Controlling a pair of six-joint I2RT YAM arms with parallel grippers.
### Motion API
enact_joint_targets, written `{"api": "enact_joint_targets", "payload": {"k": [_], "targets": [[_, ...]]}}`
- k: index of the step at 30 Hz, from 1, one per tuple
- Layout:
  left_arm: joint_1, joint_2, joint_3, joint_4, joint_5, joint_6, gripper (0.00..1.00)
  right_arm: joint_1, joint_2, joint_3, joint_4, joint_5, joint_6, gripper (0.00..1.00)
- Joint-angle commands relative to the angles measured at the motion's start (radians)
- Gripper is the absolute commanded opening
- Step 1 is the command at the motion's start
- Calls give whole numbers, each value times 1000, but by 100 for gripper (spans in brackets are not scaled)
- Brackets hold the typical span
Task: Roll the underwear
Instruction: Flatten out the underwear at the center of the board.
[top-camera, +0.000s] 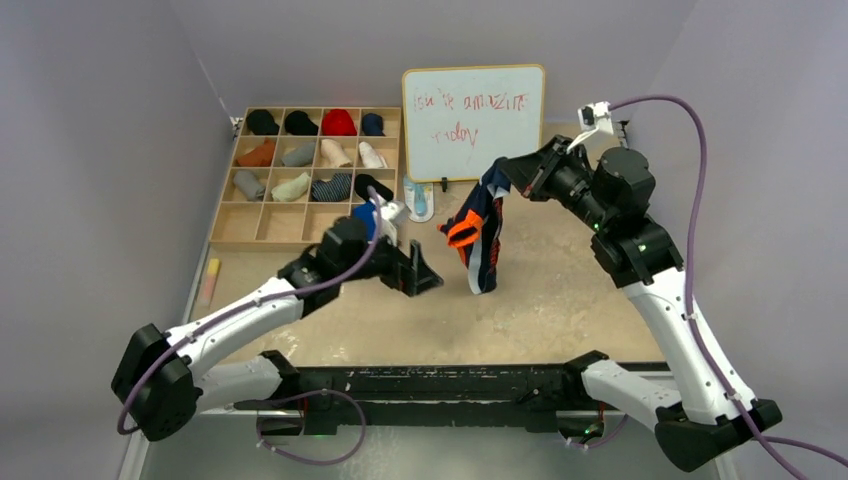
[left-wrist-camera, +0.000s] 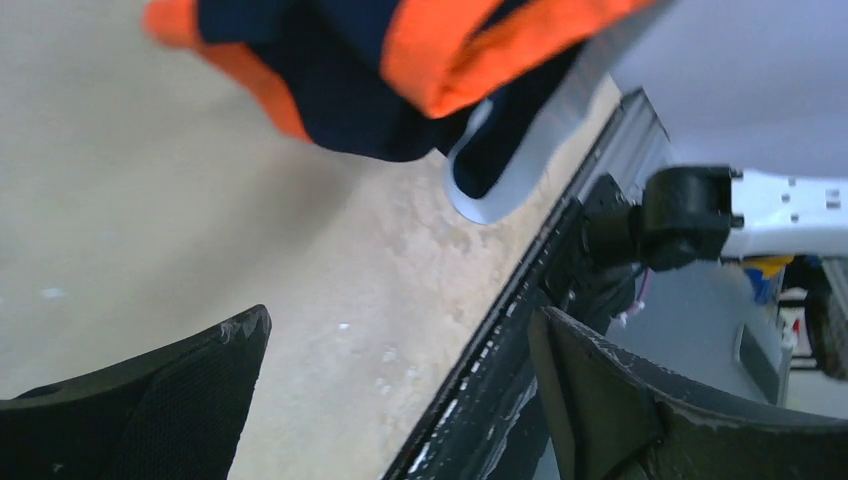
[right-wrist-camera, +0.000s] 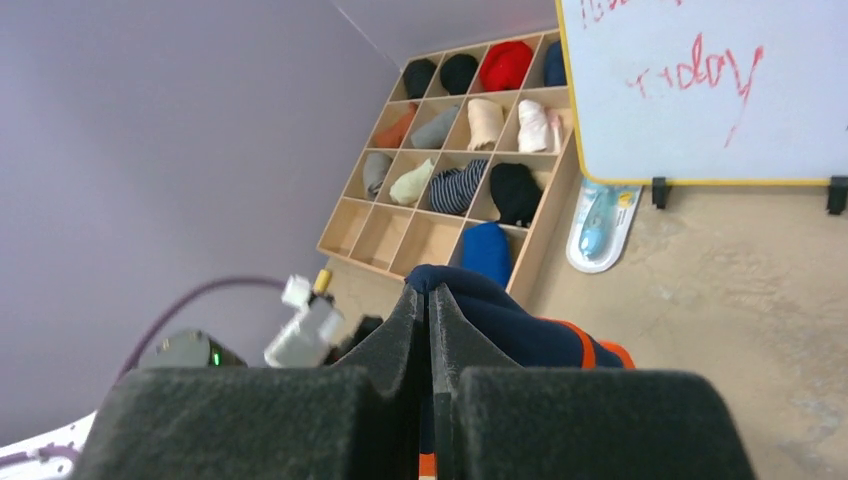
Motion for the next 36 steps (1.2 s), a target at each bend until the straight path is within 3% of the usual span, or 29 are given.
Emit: {"api": "enact_joint_targets", "payload": {"k": [1,4,11,22,32,36], "targets": [[-237,48,-29,164,-265,-40,99,46,3,-16,32,65,65,0],[-341,145,-26,264,-369,-67,99,74,-2,-30,29,101,76,0],[-438,354,33,442,-461,-102,100,90,-3,-35,17,150,76,0],[-418,472,34,561,-530,-14,100,91,-3,-27,23,160,65,0],[-376,443,-72,643,-460,-32,100,92,-34,-30,17,158,54,0],[-361,495,10,652,-378,-10,100,92,-52,-53,31,157,63,0]]}}
